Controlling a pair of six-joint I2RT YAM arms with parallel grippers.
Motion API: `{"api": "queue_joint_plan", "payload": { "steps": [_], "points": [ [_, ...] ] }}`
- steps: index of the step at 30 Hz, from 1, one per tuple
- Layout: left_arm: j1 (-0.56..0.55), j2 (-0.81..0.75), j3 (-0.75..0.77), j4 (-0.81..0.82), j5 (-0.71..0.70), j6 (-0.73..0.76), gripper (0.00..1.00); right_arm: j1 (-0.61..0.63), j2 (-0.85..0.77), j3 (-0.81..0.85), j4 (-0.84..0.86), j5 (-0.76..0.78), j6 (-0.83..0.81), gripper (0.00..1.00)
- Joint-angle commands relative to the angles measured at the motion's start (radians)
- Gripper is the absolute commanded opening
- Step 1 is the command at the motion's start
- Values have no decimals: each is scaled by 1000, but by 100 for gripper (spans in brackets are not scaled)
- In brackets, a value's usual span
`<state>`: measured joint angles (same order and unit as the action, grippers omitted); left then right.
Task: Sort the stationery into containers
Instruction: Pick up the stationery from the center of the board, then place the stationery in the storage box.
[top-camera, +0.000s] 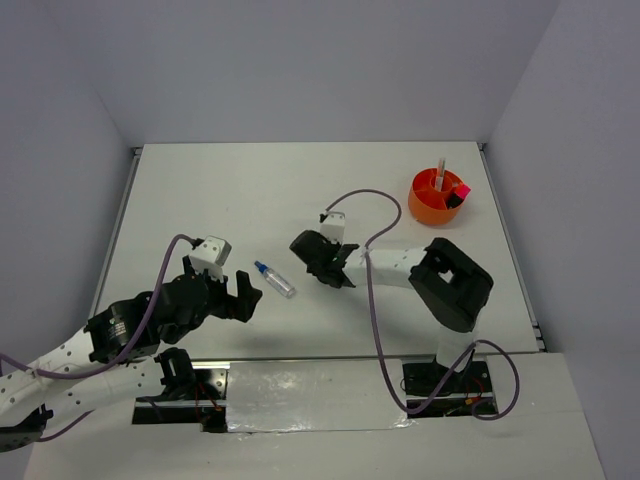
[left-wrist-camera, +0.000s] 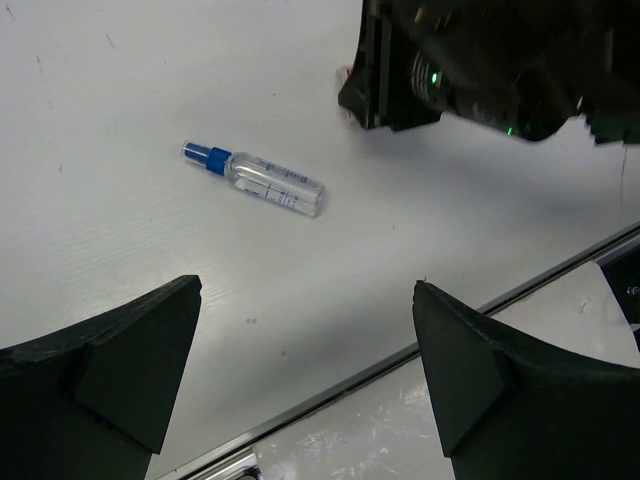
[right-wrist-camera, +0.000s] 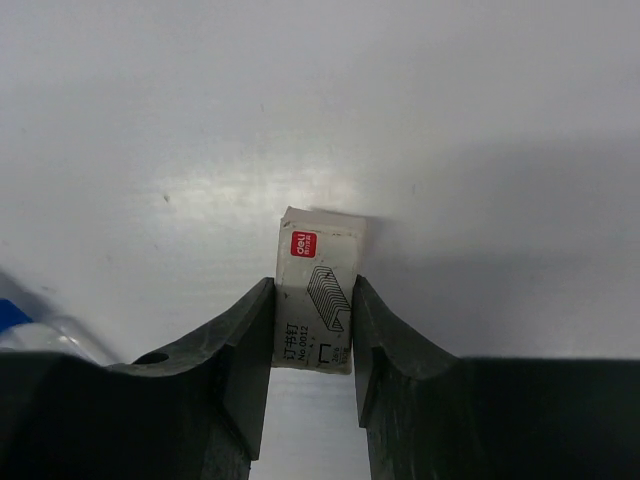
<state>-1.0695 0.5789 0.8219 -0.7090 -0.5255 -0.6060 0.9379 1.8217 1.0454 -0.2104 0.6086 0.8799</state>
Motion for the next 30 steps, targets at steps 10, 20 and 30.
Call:
{"api": "queue_joint_plan", "payload": {
  "steps": [10, 20, 30],
  "points": [
    [2, -31, 3, 40, 9, 8, 99, -520, 58, 625, -337, -171, -640, 22],
    [-1, -33, 0, 46, 21, 15, 99, -639, 194, 832, -393, -7, -846, 23],
    [-1, -34, -1, 49, 28, 20, 99, -688, 208, 760, -354, 13, -871, 23]
  ]
}}
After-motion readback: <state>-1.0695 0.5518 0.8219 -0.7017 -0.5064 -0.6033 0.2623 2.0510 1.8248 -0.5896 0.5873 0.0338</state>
